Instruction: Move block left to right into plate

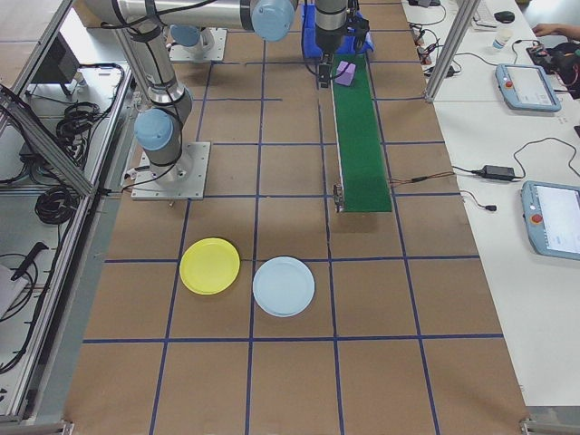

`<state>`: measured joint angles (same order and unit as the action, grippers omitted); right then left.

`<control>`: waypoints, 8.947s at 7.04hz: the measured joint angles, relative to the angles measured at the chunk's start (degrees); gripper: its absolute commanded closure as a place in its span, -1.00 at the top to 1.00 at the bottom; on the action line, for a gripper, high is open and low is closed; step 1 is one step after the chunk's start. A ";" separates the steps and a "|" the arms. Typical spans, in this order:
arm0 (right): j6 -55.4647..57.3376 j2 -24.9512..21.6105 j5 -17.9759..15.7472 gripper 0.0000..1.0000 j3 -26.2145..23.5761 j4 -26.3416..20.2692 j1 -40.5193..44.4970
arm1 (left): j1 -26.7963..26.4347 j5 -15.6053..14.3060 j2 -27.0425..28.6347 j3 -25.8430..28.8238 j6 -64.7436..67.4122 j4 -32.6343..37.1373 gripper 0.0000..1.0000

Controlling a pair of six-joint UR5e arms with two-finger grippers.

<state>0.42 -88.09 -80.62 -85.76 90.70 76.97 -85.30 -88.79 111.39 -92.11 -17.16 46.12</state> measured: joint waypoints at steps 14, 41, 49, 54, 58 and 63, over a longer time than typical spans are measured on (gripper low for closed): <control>-13.52 21.67 7.95 1.00 -2.22 22.38 -7.18 | 6.28 3.79 8.30 -0.47 -16.13 -3.43 -0.32; -6.16 23.35 13.26 1.00 -7.96 29.99 -6.99 | -7.57 -4.31 -25.23 -0.67 16.18 46.34 1.00; -6.32 23.29 3.21 -0.32 -6.75 29.97 -7.10 | -7.56 -4.09 -25.53 -0.48 16.99 46.31 1.00; -25.38 16.58 -12.45 -0.39 -7.78 24.59 -21.83 | -7.53 -4.30 -25.53 -0.45 17.04 46.48 1.00; -48.42 18.05 -12.27 0.99 -11.73 29.65 -41.18 | -7.67 -4.47 -25.60 -0.55 17.03 46.69 1.00; -42.92 17.51 -9.79 1.00 -10.57 29.24 -42.12 | -7.71 -4.14 -25.61 -0.65 17.07 46.70 1.00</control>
<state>-42.50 -70.58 -90.40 -96.33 119.94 34.85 -93.02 -92.93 85.78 -92.76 -0.09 92.82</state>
